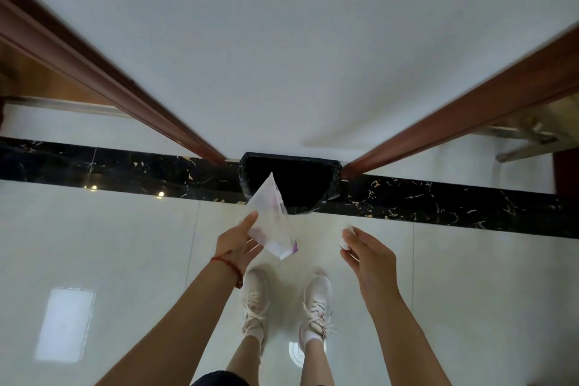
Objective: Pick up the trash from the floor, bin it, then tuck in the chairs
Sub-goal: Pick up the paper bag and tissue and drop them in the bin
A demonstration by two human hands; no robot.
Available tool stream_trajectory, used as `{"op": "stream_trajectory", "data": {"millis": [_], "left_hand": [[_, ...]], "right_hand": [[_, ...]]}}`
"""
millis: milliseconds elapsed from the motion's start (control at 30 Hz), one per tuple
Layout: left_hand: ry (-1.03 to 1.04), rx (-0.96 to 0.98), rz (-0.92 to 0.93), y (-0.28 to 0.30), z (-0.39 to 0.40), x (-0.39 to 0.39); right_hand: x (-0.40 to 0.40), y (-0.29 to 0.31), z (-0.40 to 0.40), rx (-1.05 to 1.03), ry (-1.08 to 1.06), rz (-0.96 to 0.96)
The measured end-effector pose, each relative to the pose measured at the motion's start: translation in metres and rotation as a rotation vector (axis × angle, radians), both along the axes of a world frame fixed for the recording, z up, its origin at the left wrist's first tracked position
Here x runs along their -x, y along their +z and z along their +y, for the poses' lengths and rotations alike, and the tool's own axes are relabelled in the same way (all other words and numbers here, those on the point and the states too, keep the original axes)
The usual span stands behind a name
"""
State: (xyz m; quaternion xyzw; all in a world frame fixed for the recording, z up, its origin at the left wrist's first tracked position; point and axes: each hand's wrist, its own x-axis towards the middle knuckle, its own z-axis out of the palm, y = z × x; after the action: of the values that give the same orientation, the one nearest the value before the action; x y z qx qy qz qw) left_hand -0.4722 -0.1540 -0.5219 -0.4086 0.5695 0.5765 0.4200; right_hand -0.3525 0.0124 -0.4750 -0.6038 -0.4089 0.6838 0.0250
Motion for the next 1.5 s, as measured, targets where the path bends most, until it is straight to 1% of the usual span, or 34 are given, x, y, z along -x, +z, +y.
{"op": "stream_trajectory", "data": {"millis": [167, 433, 533, 633, 700, 733, 800, 867, 933, 967, 1033, 1133, 1267, 1367, 1433, 1500], "left_hand": [[0.042, 0.001, -0.028, -0.015, 0.014, 0.011], [0.137, -0.049, -0.072, -0.024, 0.034, 0.025], [0.115, -0.037, -0.055, -0.022, 0.040, 0.028], [0.083, -0.003, 0.019, -0.018, 0.039, 0.029], [-0.030, 0.062, 0.124, -0.015, 0.034, 0.027], [-0.130, 0.109, 0.204, -0.014, 0.031, 0.025], [-0.395, 0.225, 0.407, -0.009, 0.023, 0.020], [-0.634, 0.311, 0.602, -0.005, 0.014, 0.013], [-0.848, 0.384, 0.750, -0.004, 0.004, 0.008], [-0.951, 0.416, 0.812, -0.003, 0.000, 0.007], [-1.090, 0.445, 0.902, -0.001, -0.008, 0.006], [-1.181, 0.482, 0.970, 0.000, -0.015, 0.008], [-1.259, 0.522, 1.016, 0.000, -0.022, 0.012], [-1.260, 0.527, 1.015, -0.002, -0.027, 0.016], [-1.241, 0.527, 0.981, -0.003, -0.030, 0.018], [-1.234, 0.526, 0.943, -0.004, -0.032, 0.020]], "right_hand": [[0.006, -0.011, 0.001, -0.009, 0.016, 0.006], [0.018, -0.024, 0.011, -0.022, 0.022, 0.007], [0.020, -0.027, 0.015, -0.028, 0.030, 0.003], [0.018, -0.029, 0.017, -0.037, 0.027, -0.003], [0.017, -0.029, 0.016, -0.038, 0.022, -0.012], [0.016, -0.029, 0.015, -0.040, 0.021, -0.015], [0.016, -0.030, 0.013, -0.058, 0.037, -0.029], [0.016, -0.031, 0.010, -0.124, 0.101, -0.064], [0.018, -0.036, 0.006, -0.218, 0.197, -0.109], [0.021, -0.039, 0.003, -0.266, 0.248, -0.131], [0.027, -0.046, -0.004, -0.321, 0.318, -0.159], [0.045, -0.058, -0.013, -0.338, 0.373, -0.167], [0.077, -0.075, -0.015, -0.341, 0.389, -0.154], [0.099, -0.087, -0.011, -0.334, 0.359, -0.150], [0.107, -0.088, -0.008, -0.308, 0.339, -0.171], [0.107, -0.086, -0.005, -0.307, 0.367, -0.202]]}}
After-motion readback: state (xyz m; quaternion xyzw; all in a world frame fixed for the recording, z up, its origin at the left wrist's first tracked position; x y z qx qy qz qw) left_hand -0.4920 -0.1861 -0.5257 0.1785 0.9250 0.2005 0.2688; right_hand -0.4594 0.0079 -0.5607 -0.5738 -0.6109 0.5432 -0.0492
